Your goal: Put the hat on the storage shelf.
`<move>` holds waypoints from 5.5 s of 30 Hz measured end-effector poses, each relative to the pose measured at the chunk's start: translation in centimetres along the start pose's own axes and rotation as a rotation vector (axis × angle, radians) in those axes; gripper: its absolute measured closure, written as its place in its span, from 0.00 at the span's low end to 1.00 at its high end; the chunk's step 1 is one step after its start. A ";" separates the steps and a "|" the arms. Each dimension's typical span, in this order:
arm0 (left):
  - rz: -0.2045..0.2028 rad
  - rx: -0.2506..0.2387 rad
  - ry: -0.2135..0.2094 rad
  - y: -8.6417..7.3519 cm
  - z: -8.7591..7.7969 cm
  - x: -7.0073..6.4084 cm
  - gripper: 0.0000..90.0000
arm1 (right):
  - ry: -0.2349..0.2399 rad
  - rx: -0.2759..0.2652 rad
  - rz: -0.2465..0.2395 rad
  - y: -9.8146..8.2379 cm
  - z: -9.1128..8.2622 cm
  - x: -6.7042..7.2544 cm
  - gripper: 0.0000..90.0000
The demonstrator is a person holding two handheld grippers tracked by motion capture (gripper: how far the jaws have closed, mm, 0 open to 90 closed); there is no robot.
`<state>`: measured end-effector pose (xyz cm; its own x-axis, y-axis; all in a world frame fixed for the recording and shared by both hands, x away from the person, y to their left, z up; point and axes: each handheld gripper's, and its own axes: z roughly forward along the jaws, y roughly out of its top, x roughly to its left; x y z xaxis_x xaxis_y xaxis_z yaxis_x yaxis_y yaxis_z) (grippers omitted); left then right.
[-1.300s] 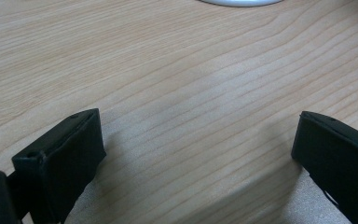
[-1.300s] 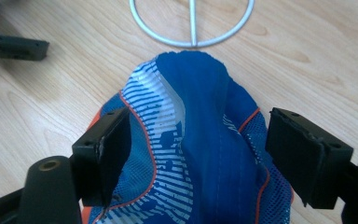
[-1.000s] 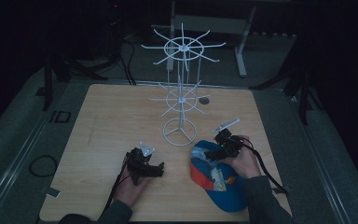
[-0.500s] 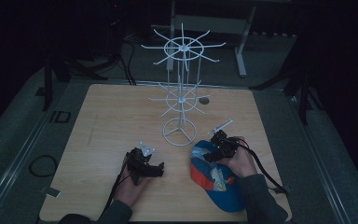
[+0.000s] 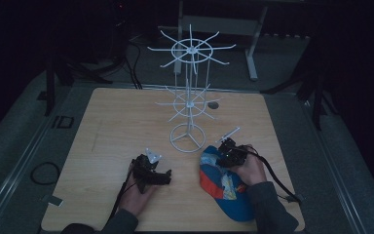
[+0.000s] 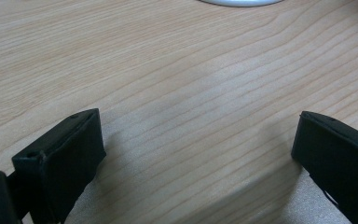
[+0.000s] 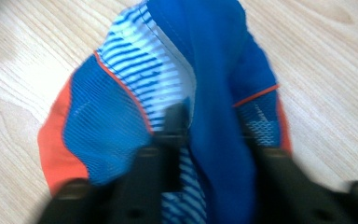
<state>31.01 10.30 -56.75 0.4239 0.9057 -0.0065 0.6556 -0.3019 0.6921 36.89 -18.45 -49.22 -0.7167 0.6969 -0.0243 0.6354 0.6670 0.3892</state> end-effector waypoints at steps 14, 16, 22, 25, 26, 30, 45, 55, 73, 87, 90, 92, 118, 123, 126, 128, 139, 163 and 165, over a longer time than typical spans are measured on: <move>-0.003 -0.002 0.000 0.0 0.0 0.0 0.03 | 0.026 -0.128 -0.025 -1.1 -3.1 0.4 0.98; -0.002 -0.002 0.000 0.0 0.0 0.0 0.03 | 0.029 -0.150 -0.020 -1.4 -3.7 0.4 0.98; -0.002 -0.002 0.000 0.0 0.0 0.0 0.03 | 0.044 -0.210 -0.007 -2.0 -5.7 0.4 0.98; -0.002 0.000 -0.001 0.0 0.0 0.0 0.03 | 0.050 -0.242 -0.009 -2.3 -6.8 0.4 0.98; -0.002 0.000 -0.001 0.0 0.0 0.0 0.03 | 0.048 -0.251 -0.009 -2.4 -7.2 0.4 0.98; -0.001 0.002 -0.002 0.0 0.0 0.0 0.03 | 0.042 -0.273 -0.018 -2.7 -8.1 0.5 0.98; -0.003 -0.001 -0.001 0.0 0.0 0.0 0.03 | 0.039 -0.342 -0.024 -2.8 -10.5 0.6 0.98; -0.002 -0.001 0.000 0.0 0.0 0.0 0.03 | 0.037 -0.377 -0.022 -2.7 -11.5 0.4 0.98; -0.002 -0.001 -0.001 0.0 0.0 0.0 0.03 | 0.018 -0.462 -0.007 -2.6 -14.2 -0.1 0.98; -0.002 -0.001 -0.001 0.0 0.0 0.0 0.03 | 0.004 -0.502 0.002 -3.1 -15.6 -0.6 0.98; -0.003 -0.001 -0.001 0.0 0.0 0.0 0.03 | 0.007 -0.518 0.002 -3.2 -15.9 -0.8 0.98; -0.002 -0.001 -0.001 0.0 0.0 0.0 0.03 | 0.014 -0.532 0.005 -3.2 -16.2 -0.9 0.98; -0.002 0.000 -0.001 0.0 0.0 0.0 0.03 | -0.005 -0.622 -0.016 -2.3 -18.8 -0.5 0.98; -0.002 0.000 0.000 0.0 0.0 0.0 0.03 | -0.007 -0.626 -0.019 -2.1 -19.2 -0.4 0.98; -0.002 -0.001 -0.001 0.0 0.0 0.0 0.03 | -0.008 -0.633 -0.024 -1.9 -19.5 -0.3 0.98; -0.002 -0.001 -0.001 0.0 0.0 0.0 0.03 | -0.010 -0.639 -0.026 -1.8 -19.7 -0.3 0.98; -0.002 -0.001 -0.001 0.0 0.0 0.0 0.03 | -0.009 -0.670 -0.046 -1.1 -20.9 0.1 0.98; -0.002 -0.001 -0.001 0.0 0.0 0.0 0.03 | 0.041 -0.740 -0.064 -0.7 -21.8 0.2 0.98; -0.003 -0.001 -0.001 0.0 0.0 0.0 0.03 | 0.044 -0.747 -0.067 -0.7 -21.9 0.3 0.98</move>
<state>31.01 10.28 -56.75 0.4224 0.9064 -0.0088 0.6561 -0.2991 0.6929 29.98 -24.50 -29.34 -0.7675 0.6398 -0.0391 0.2374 0.3405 0.9098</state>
